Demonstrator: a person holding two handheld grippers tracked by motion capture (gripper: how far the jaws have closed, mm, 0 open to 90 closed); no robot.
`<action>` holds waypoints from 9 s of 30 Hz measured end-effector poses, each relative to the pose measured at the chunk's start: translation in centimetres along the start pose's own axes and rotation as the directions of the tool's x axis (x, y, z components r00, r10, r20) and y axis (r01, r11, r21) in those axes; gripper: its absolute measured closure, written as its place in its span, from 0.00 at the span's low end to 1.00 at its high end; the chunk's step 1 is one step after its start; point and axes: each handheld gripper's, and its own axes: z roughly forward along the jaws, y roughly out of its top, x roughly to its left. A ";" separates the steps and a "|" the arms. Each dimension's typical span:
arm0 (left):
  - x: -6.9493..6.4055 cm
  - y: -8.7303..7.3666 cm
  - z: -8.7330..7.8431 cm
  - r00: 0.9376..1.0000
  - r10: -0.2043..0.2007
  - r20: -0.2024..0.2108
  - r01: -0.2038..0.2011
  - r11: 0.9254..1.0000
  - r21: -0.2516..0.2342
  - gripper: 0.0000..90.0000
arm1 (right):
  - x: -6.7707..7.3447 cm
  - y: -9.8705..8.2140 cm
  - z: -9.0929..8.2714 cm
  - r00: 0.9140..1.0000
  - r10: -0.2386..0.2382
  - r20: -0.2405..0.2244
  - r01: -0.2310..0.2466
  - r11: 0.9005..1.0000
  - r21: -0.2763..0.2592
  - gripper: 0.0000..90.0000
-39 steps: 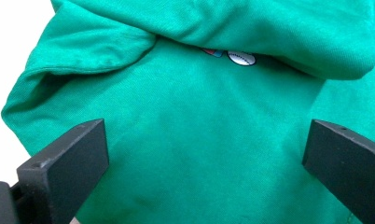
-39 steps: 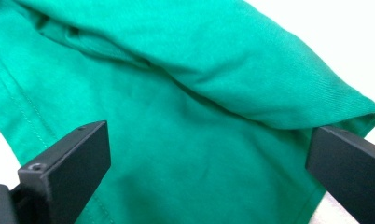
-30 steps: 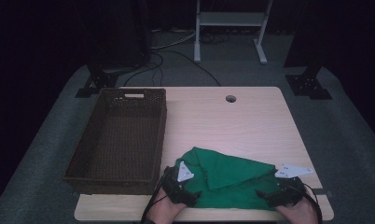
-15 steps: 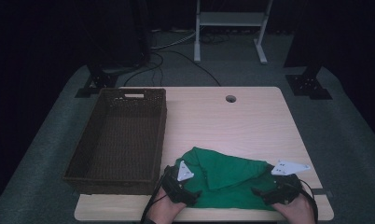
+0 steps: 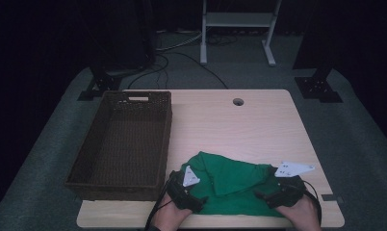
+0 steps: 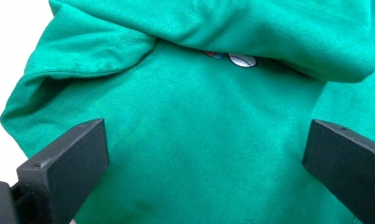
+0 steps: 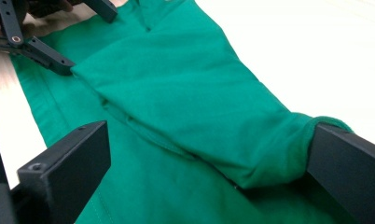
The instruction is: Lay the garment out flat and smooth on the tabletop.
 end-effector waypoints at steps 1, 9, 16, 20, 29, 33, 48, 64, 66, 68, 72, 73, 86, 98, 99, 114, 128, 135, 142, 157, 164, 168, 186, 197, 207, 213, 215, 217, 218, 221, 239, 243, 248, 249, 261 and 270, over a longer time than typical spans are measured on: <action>0.0 0.0 0.0 1.000 0.000 0.000 0.000 1.000 0.000 0.00 | 0.0 0.1 0.1 1.000 -0.001 -0.005 0.001 1.000 -0.002 0.00; 0.0 0.0 0.0 1.000 0.001 0.001 -0.001 1.000 0.000 0.00 | 0.1 0.6 0.9 0.999 -0.014 -0.033 0.013 1.000 -0.019 0.00; 0.0 0.0 0.0 1.000 0.001 0.001 -0.001 1.000 0.000 0.00 | 0.6 1.1 1.7 0.998 -0.034 -0.050 0.033 0.999 -0.017 0.00; 0.0 0.0 0.0 1.000 0.001 0.001 -0.001 1.000 0.000 0.00 | 0.7 1.3 1.9 0.998 -0.037 -0.054 0.037 0.999 -0.018 0.00; 0.0 0.0 0.0 1.000 0.002 0.001 -0.002 1.000 0.000 0.00 | 1.3 2.1 2.5 0.996 -0.055 -0.076 0.053 0.998 -0.020 0.00; 0.0 0.0 0.0 1.000 0.002 0.001 -0.002 1.000 0.000 0.00 | 1.5 2.4 2.8 0.995 -0.062 -0.083 0.061 0.998 -0.022 0.00; 0.0 0.0 0.0 1.000 0.000 0.002 0.000 1.000 -0.001 0.00 | 2.7 3.5 4.3 0.988 -0.097 -0.120 0.096 0.995 -0.014 0.00; 0.0 0.0 0.0 1.000 0.000 0.002 0.000 1.000 -0.001 0.00 | 3.7 3.9 6.0 0.977 -0.127 -0.174 0.130 0.991 0.006 0.06; 0.0 0.0 0.0 1.000 0.000 0.002 0.000 1.000 -0.001 0.00 | 3.8 4.0 6.2 0.975 -0.131 -0.179 0.135 0.991 0.007 0.09; 0.0 0.0 0.0 1.000 0.000 0.002 0.000 1.000 -0.001 0.00 | 4.0 4.1 6.4 0.972 -0.136 -0.191 0.142 0.990 0.016 0.14; 0.0 0.0 0.0 1.000 0.000 0.002 0.000 1.000 -0.001 0.00 | 4.2 4.1 6.8 0.969 -0.140 -0.203 0.148 0.989 0.020 0.15; 0.0 0.0 0.0 1.000 -0.001 0.002 0.001 1.000 -0.001 0.00 | 4.3 4.1 6.9 0.969 -0.139 -0.206 0.147 0.989 0.022 0.15; 0.0 0.0 0.0 1.000 0.002 0.001 -0.002 1.000 -0.001 0.00 | 5.0 4.1 8.3 0.964 -0.152 -0.216 0.167 0.984 0.055 0.16; 0.0 0.0 0.0 1.000 0.000 0.001 0.000 1.000 -0.001 0.00 | 5.2 3.7 9.8 0.965 -0.166 -0.204 0.190 0.976 0.103 0.16; 0.0 0.0 0.0 1.000 0.001 0.001 -0.001 1.000 -0.001 0.00 | 5.2 3.6 9.9 0.965 -0.165 -0.204 0.189 0.976 0.104 0.16; 0.0 0.0 0.0 1.000 0.000 0.001 0.000 1.000 -0.001 0.00 | 5.5 3.2 9.5 0.972 -0.206 -0.114 0.216 0.973 0.086 0.58; 0.0 0.0 0.0 1.000 -0.001 0.001 0.001 1.000 0.000 0.00 | 5.1 3.4 9.2 0.981 -0.167 -0.101 0.175 0.981 0.085 0.89; 0.0 0.0 0.0 1.000 0.001 0.001 -0.001 1.000 -0.001 0.00 | 4.9 3.6 9.0 0.984 -0.141 -0.110 0.151 0.985 0.082 0.89; 0.0 0.0 0.0 1.000 0.001 0.001 -0.001 1.000 -0.001 0.00 | 4.6 4.1 8.6 0.983 -0.138 -0.120 0.149 0.985 0.084 0.89; 0.0 -0.1 0.0 1.000 -0.002 0.001 0.002 1.000 -0.004 0.00 | 3.9 4.9 8.1 0.981 -0.126 -0.147 0.139 0.986 0.087 0.89; 0.2 -0.1 -0.1 1.000 0.005 0.008 -0.005 1.000 -0.003 0.00 | 3.6 5.2 7.9 0.981 -0.120 -0.151 0.134 0.987 0.086 0.89; 0.2 -0.1 -0.1 1.000 0.006 0.010 -0.006 1.000 -0.003 0.00 | 3.5 5.4 7.8 0.981 -0.118 -0.152 0.132 0.987 0.087 0.89; 0.2 -0.1 -0.1 1.000 0.005 0.009 -0.005 1.000 -0.003 0.00 | 2.5 6.3 7.1 0.983 -0.091 -0.159 0.103 0.992 0.073 0.89; 0.2 -0.1 -0.1 1.000 0.006 0.008 -0.006 1.000 -0.003 0.00 | 1.7 7.3 6.6 0.985 -0.092 -0.149 0.103 0.992 0.069 0.89; 0.2 -0.1 -0.1 1.000 0.005 0.008 -0.005 1.000 -0.004 0.00 | 0.9 7.8 6.3 0.986 -0.081 -0.144 0.090 0.994 0.060 0.89; 0.2 -0.1 -0.1 1.000 0.006 0.009 -0.006 1.000 -0.003 0.00 | 0.6 8.1 6.2 0.987 -0.081 -0.142 0.090 0.994 0.060 0.89; 0.2 -0.1 -0.1 1.000 0.006 0.009 -0.006 1.000 -0.003 0.00 | 0.5 8.3 6.1 0.987 -0.080 -0.140 0.090 0.994 0.062 0.89; 0.2 -0.1 -0.1 1.000 0.006 0.009 -0.006 1.000 -0.003 0.00 | 0.4 8.3 6.1 0.987 -0.079 -0.139 0.088 0.994 0.063 0.89; 0.2 -0.1 -0.1 1.000 0.006 0.009 -0.006 1.000 -0.003 0.00 | 0.4 8.3 6.1 0.987 -0.079 -0.139 0.088 0.994 0.063 0.89; 0.2 -0.1 -0.1 1.000 0.007 0.008 -0.007 1.000 -0.003 0.00 | 0.3 8.5 6.0 0.987 -0.083 -0.135 0.092 0.994 0.063 0.89; 0.2 -0.1 -0.1 1.000 0.007 0.007 -0.007 1.000 -0.004 0.00 | -0.8 9.3 5.7 0.991 -0.075 -0.113 0.083 0.994 0.066 0.89; 0.2 -0.1 -0.1 1.000 0.007 0.008 -0.007 1.000 -0.003 0.00 | -0.9 9.4 5.7 0.991 -0.077 -0.113 0.085 0.994 0.067 0.89; 0.2 -0.1 -0.1 1.000 0.005 0.007 -0.005 1.000 -0.005 0.00 | -1.0 9.5 5.9 0.991 -0.074 -0.113 0.082 0.994 0.072 0.89; 0.2 -0.1 -0.1 1.000 0.005 0.007 -0.005 1.000 -0.005 0.00 | -1.0 9.6 5.9 0.991 -0.075 -0.112 0.083 0.994 0.076 0.89; 0.2 -0.1 -0.1 1.000 0.006 0.008 -0.005 1.000 -0.003 0.00 | -1.2 10.5 5.9 0.991 -0.086 -0.100 0.094 0.992 0.084 0.89; 0.2 -0.1 -0.1 1.000 0.005 0.008 -0.005 1.000 -0.004 0.00 | -1.6 10.8 5.9 0.992 -0.086 -0.096 0.095 0.991 0.091 0.89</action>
